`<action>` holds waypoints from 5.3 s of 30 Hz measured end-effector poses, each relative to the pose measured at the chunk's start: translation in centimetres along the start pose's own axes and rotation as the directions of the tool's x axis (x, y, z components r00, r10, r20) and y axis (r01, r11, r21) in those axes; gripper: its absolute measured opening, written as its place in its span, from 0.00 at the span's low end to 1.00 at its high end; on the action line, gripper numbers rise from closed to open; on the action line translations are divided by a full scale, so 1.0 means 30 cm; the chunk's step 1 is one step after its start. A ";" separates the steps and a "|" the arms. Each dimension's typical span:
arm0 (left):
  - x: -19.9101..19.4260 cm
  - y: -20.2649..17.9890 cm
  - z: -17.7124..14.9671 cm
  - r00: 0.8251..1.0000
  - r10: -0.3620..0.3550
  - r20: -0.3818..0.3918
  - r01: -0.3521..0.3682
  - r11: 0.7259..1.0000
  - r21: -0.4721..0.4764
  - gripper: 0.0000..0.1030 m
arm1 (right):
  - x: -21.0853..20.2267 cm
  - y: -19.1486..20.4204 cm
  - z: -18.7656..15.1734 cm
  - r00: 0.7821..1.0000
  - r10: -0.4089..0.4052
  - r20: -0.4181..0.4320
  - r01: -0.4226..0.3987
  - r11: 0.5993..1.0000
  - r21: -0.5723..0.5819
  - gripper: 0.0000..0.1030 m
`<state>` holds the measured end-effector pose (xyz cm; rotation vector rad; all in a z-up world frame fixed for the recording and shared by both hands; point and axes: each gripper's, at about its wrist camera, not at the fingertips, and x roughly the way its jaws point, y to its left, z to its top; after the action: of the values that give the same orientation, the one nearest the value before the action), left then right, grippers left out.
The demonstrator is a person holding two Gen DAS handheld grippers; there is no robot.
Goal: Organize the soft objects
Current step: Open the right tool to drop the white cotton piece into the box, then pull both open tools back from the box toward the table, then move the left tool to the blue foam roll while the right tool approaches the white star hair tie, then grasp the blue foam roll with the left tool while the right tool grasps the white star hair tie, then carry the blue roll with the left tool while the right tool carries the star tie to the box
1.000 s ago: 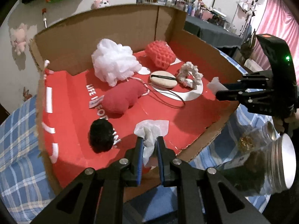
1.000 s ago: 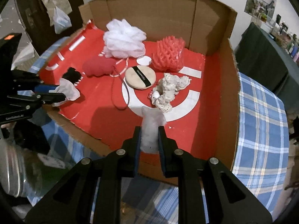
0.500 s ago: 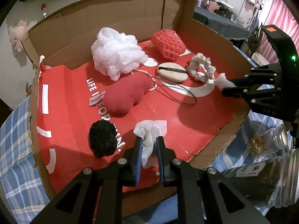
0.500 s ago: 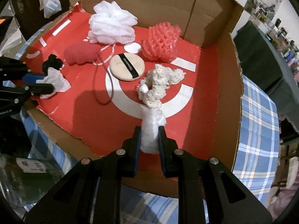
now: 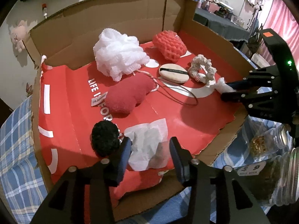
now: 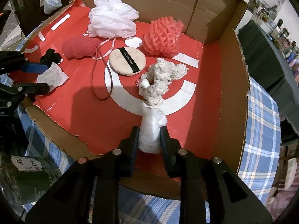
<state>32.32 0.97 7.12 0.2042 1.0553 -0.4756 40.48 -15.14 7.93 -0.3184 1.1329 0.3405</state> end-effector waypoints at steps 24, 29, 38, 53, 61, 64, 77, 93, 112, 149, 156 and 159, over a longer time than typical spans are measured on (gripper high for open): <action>-0.307 -0.075 -0.062 0.962 0.079 0.260 -0.054 0.993 -0.101 0.91 | -0.326 0.022 -0.060 0.978 0.009 0.209 -0.024 0.997 0.068 0.65; -0.440 -0.133 -0.124 0.923 0.123 0.365 -0.081 0.988 -0.129 0.96 | -0.484 0.061 -0.127 0.950 -0.009 0.311 -0.018 0.996 0.084 0.70; -0.631 -0.245 -0.299 0.830 0.184 0.527 -0.109 0.979 -0.171 1.00 | -0.682 0.170 -0.325 0.878 -0.047 0.477 -0.009 0.993 0.114 0.78; -0.652 -0.406 -0.570 0.758 0.267 0.595 -0.147 0.959 -0.243 1.00 | -0.740 0.339 -0.660 0.747 -0.182 0.639 0.049 0.974 0.219 0.87; -0.554 -0.458 -0.655 0.771 0.299 0.562 -0.183 0.950 -0.255 1.00 | -0.639 0.364 -0.749 0.763 -0.180 0.621 0.015 0.965 0.262 0.87; -0.505 -0.457 -0.675 0.789 0.300 0.537 -0.182 0.948 -0.263 1.00 | -0.599 0.371 -0.774 0.768 -0.205 0.606 0.032 0.958 0.284 0.87; -0.318 -0.451 -0.728 0.859 0.288 0.424 -0.165 0.938 -0.304 1.00 | -0.400 0.377 -0.823 0.822 -0.207 0.530 0.028 0.945 0.327 0.87; -0.206 -0.470 -0.675 0.926 0.208 0.315 -0.124 0.956 -0.267 1.00 | -0.326 0.318 -0.829 0.869 -0.170 0.465 -0.004 0.937 0.350 0.87; -0.138 -0.458 -0.594 0.965 0.141 0.221 -0.116 0.986 -0.122 0.88 | -0.228 0.289 -0.598 0.859 0.329 0.391 -0.407 0.904 0.133 0.87; -0.239 -0.384 -0.588 0.953 -0.030 0.302 0.058 0.995 -0.085 0.24 | -0.295 0.296 -0.659 0.880 0.279 0.384 -0.349 0.929 0.126 0.37; -0.242 -0.383 -0.591 0.953 -0.029 0.301 0.057 0.995 -0.084 0.24 | -0.293 0.297 -0.656 0.879 0.280 0.386 -0.350 0.929 0.122 0.37; -0.246 -0.379 -0.593 0.953 -0.032 0.301 0.061 0.994 -0.087 0.24 | -0.291 0.302 -0.660 0.880 0.274 0.388 -0.343 0.932 0.118 0.37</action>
<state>10.02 -0.18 5.61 0.0202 0.7837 -0.4802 17.06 -16.05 7.55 0.0958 0.8335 0.5504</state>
